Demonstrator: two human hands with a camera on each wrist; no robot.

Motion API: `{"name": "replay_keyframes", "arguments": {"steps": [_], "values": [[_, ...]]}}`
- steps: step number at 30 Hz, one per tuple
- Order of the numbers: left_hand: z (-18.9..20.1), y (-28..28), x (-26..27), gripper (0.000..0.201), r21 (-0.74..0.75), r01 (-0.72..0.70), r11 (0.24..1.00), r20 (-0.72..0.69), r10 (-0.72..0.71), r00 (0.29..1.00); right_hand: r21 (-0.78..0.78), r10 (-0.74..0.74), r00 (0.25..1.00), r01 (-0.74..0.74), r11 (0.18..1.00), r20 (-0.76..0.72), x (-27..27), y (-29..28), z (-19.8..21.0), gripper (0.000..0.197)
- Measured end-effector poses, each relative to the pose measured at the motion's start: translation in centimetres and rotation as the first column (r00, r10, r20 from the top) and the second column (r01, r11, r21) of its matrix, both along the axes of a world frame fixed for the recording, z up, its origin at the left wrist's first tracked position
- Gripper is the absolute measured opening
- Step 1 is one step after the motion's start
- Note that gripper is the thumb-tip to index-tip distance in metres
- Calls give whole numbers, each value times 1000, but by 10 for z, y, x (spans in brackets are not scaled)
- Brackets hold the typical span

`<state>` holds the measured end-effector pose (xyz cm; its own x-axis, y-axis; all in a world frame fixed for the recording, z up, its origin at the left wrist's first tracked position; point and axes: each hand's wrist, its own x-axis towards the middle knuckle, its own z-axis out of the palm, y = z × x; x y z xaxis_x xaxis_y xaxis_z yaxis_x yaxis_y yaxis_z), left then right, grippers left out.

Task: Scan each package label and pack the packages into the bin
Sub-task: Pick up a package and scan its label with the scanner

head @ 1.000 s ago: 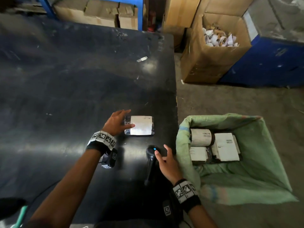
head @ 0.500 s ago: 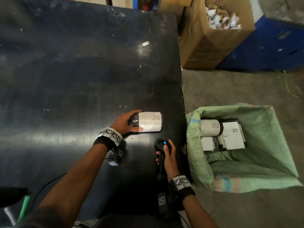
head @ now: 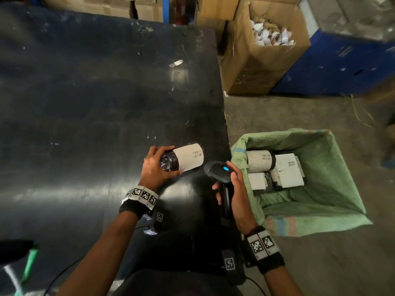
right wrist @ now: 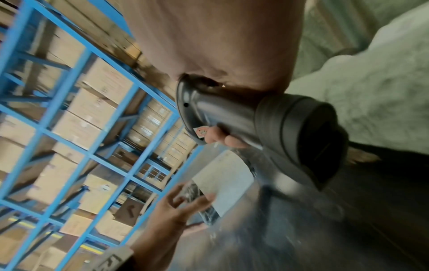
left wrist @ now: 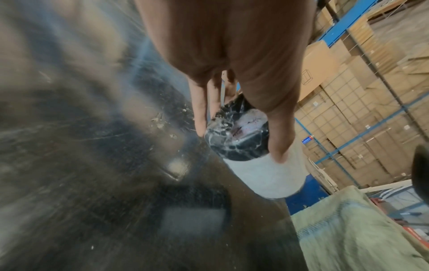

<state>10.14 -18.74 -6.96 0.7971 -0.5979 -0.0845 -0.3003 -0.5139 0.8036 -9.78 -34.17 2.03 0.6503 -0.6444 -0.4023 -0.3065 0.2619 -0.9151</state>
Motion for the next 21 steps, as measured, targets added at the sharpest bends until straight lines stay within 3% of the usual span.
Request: {"name": "replay_keyframes", "arguments": {"steps": [8, 21], "values": [[16, 10, -27, 84, -72, -81, 994, 126, 90, 988, -24, 81, 994, -79, 997, 78, -13, -4, 39, 46], [18, 22, -42, 86, -99, -113, 989, 166, 128, 978, -24, 160, 982, -159, 987, 97, -17, -5, 46, 45]]}}
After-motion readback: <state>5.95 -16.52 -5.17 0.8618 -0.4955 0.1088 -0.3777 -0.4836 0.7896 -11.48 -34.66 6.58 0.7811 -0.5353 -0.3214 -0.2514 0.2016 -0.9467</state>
